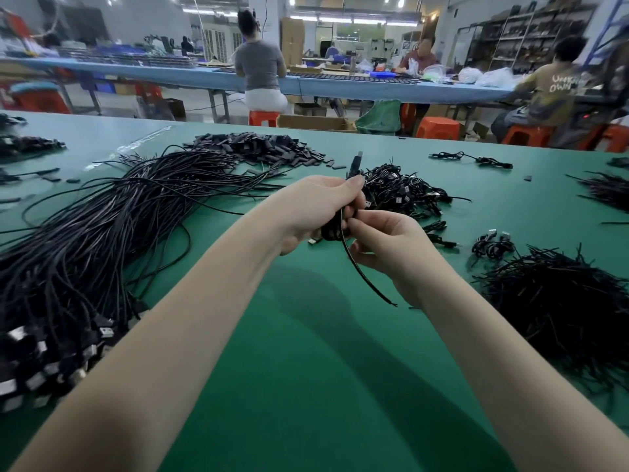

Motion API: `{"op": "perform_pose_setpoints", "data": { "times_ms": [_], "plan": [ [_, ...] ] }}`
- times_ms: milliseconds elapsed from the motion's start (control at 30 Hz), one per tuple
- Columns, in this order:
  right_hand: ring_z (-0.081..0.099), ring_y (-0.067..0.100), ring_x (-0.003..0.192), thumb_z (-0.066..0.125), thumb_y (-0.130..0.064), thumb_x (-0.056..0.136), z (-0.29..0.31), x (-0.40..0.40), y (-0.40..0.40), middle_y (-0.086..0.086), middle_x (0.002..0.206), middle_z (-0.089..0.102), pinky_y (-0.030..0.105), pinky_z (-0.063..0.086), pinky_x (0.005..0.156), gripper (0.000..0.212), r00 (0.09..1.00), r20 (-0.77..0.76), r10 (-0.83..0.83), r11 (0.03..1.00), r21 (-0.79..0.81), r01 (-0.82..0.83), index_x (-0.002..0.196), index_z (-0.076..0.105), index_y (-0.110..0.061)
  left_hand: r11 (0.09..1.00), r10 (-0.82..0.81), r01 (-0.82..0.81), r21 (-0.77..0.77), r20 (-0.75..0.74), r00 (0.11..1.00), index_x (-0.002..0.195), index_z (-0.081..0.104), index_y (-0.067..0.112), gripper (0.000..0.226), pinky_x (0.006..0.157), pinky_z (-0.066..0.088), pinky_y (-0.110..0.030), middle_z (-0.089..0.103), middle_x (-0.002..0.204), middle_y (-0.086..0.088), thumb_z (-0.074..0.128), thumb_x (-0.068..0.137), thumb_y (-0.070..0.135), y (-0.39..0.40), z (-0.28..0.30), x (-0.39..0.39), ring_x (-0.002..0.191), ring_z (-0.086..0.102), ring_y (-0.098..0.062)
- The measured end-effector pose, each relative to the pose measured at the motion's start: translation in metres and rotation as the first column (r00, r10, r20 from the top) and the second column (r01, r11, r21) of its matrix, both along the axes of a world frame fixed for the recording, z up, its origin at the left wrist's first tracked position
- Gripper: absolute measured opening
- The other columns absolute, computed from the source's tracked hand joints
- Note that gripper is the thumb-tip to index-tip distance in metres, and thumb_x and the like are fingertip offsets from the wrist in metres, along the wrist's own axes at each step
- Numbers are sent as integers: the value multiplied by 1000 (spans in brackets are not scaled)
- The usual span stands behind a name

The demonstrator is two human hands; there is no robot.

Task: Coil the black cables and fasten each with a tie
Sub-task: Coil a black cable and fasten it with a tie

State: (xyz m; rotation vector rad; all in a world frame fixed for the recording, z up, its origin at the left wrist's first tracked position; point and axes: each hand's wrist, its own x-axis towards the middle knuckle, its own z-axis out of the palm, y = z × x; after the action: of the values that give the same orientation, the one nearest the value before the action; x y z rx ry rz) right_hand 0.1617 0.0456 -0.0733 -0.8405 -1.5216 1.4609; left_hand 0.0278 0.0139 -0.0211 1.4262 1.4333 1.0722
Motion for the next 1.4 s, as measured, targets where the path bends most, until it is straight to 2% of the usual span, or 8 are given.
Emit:
{"op": "perform_pose_setpoints", "data": {
  "times_ms": [67,200,400,667,800,1100,1267,1400],
  "plan": [
    [49,5,52,59,-11,94,2,2,1,-12,63,65,21,54,68,27,1000,-9,2,1000,12,-2,74,74,-22,999,32,-30,31,-78,996,72,64,26,39,69,36,-30,60,79,12,43,100,44,0,0,-3,78,51,-8],
    [62,5,59,58,-16,94,8,10,3,-10,67,69,24,57,70,21,995,69,65,996,51,-69,78,71,-22,993,-107,118,-23,275,955,81,69,18,30,96,44,-37,71,102,1,49,98,34,-1,2,-6,93,62,-15],
    [67,11,81,62,-47,74,18,20,-1,-12,78,68,32,57,80,29,958,107,265,959,72,-274,88,63,-21,983,-181,173,56,368,912,82,70,16,29,63,52,-23,67,80,2,50,97,30,0,-2,3,74,60,-12],
    [50,-2,56,55,-34,94,13,1,-8,-22,56,51,34,58,62,20,951,307,-50,917,391,-78,82,47,-21,985,-124,73,155,350,929,82,69,20,30,60,49,-13,71,77,11,47,100,29,2,-8,11,70,65,1],
    [52,15,69,54,-37,94,11,1,-9,-6,70,49,47,54,71,25,900,408,-153,869,489,-74,81,44,-17,981,-106,56,184,274,956,80,70,24,32,70,48,-15,70,74,14,46,100,30,5,-13,13,77,62,-2],
    [62,13,66,52,-20,98,16,8,-9,-6,80,63,32,55,76,8,965,32,259,964,-75,-256,101,56,-14,982,-161,134,134,220,962,82,72,27,29,68,49,-13,70,83,13,48,99,31,8,-15,5,80,63,1],
    [43,3,50,44,-32,100,11,0,-8,-6,73,46,27,53,59,16,946,323,4,967,240,-86,91,45,-19,984,-135,94,152,288,948,85,70,24,28,75,48,-17,71,81,14,47,100,28,12,-18,6,80,63,0],
    [53,20,70,33,-35,102,-1,2,2,1,84,57,35,40,63,25,797,517,-311,825,564,-44,97,46,-15,996,-79,60,71,316,945,89,72,22,28,76,40,-25,71,91,9,48,100,30,14,-23,9,76,56,-6]
  ]
}}
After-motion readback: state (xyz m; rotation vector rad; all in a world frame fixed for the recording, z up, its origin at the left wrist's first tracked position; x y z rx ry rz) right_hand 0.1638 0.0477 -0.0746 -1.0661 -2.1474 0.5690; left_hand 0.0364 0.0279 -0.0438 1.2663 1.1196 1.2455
